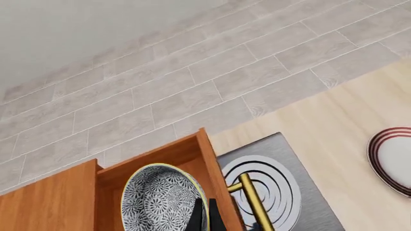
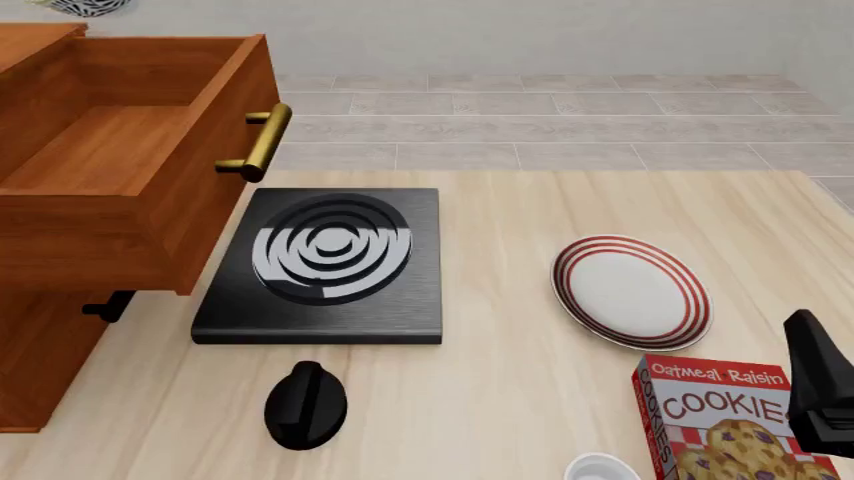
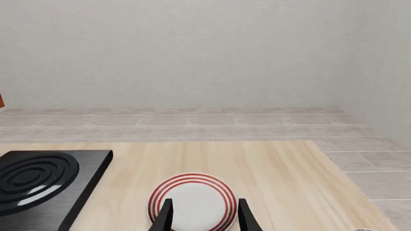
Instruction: Pick the akita bowl in the top layer of the wooden cabinet and place it on the plate.
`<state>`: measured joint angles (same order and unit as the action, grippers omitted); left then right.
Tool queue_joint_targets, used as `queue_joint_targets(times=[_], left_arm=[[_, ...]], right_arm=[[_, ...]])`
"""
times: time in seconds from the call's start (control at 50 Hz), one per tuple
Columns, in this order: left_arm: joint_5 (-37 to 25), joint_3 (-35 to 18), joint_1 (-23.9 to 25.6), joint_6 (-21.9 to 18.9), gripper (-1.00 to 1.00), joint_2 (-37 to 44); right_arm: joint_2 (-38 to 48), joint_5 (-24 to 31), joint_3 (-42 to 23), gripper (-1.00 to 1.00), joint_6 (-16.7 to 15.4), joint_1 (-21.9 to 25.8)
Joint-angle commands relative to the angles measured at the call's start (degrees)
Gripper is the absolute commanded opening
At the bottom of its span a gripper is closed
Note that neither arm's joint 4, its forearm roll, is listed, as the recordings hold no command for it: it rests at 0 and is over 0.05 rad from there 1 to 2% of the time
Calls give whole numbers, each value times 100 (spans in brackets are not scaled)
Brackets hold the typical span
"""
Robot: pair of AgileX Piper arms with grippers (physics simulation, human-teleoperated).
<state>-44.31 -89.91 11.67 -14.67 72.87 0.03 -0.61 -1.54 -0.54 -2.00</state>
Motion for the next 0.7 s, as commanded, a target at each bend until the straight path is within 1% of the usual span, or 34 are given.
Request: queue_joint_targets(times=[0.02,0.08,0.2,0.38,0.52,0.62,0.7], left_arm=[[225,-138,226,-115,-100,24],[315,-151,262,-181,-100,14],[405,-209,388,-184,-100,44],[705,-53,690,-454,-100,-79],[812,10,875,-458,-100,-67],[836,-102,970,-444,-100,-24],[984,-39,1058,-552,-100,-47]], right_arm=[[0,1,-8,100,-14,4],[0,0,-12,100,-20,2],[0,1,-15,100,-34,8],[0,-5,-12,100,-43,13],[0,-9,-13,100,-64,21],[0,-15,-8,100,-75,21],[0,-17,-4,100,-82,29]])
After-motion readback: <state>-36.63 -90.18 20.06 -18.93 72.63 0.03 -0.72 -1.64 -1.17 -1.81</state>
